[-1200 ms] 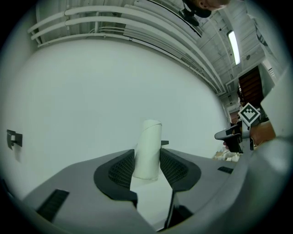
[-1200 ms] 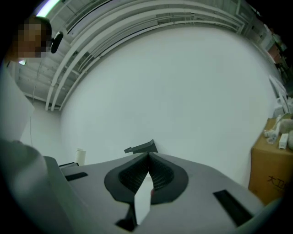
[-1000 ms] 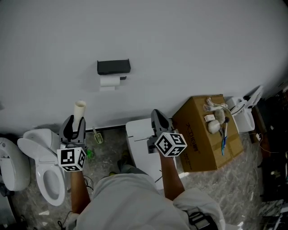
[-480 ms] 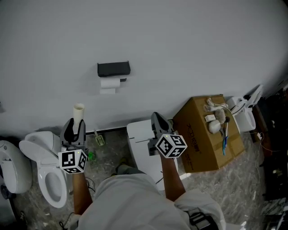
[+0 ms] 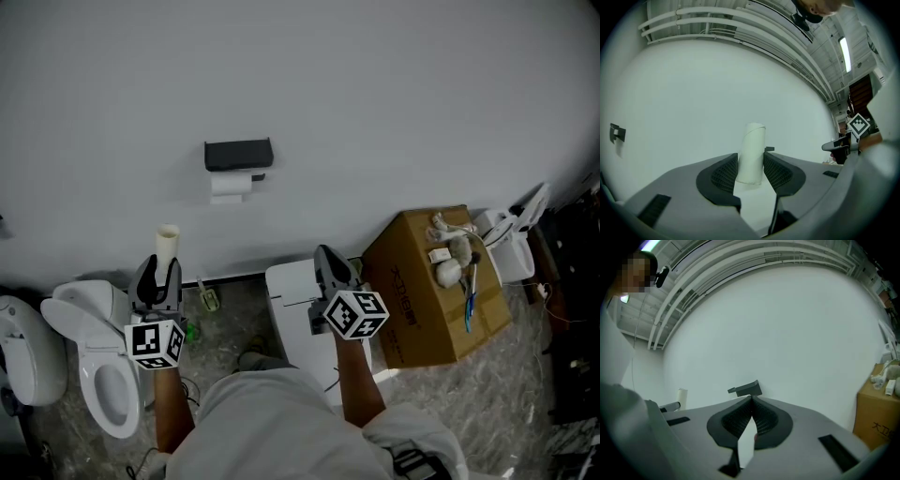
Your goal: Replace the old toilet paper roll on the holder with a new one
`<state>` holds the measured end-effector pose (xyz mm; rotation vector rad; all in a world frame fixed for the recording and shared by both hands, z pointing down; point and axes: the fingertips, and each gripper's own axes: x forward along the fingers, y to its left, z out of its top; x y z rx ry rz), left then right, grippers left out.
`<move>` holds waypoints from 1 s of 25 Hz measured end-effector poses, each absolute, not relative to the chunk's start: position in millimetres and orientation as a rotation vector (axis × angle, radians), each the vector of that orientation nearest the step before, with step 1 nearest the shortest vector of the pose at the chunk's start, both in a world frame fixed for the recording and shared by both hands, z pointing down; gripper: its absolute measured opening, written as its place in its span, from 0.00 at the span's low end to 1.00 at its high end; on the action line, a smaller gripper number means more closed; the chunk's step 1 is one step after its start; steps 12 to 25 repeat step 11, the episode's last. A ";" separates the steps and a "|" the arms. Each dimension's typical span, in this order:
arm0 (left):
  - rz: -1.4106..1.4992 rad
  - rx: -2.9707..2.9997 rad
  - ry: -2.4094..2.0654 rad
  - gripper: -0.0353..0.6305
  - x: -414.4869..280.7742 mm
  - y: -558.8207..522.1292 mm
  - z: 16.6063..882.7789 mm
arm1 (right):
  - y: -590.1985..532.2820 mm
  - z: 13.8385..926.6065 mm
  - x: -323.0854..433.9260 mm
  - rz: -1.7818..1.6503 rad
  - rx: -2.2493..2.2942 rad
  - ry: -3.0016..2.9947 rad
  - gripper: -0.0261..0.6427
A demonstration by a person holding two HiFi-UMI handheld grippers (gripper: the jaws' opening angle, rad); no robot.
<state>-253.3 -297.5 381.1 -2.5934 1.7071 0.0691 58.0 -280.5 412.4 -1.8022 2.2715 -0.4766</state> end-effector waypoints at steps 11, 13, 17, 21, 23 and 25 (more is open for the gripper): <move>0.092 -2.584 1.727 0.34 -259.8 -308.8 379.0 | -296.8 416.8 50.8 -0.482 -1.780 2.282 0.05; 0.092 -2.584 1.727 0.34 -259.8 -308.8 379.0 | -296.8 416.8 50.8 -0.482 -1.780 2.282 0.05; 0.092 -2.584 1.727 0.34 -259.8 -308.8 379.0 | -296.8 416.8 50.8 -0.482 -1.780 2.282 0.05; 0.092 -2.584 1.727 0.34 -259.8 -308.8 379.0 | -296.8 416.8 50.8 -0.482 -1.780 2.282 0.05; 0.092 -2.584 1.727 0.34 -259.8 -308.8 379.0 | -296.8 416.8 50.8 -0.482 -1.780 2.282 0.05; 0.092 -2.584 1.727 0.34 -259.8 -308.8 379.0 | -296.8 416.8 50.8 -0.482 -1.780 2.282 0.05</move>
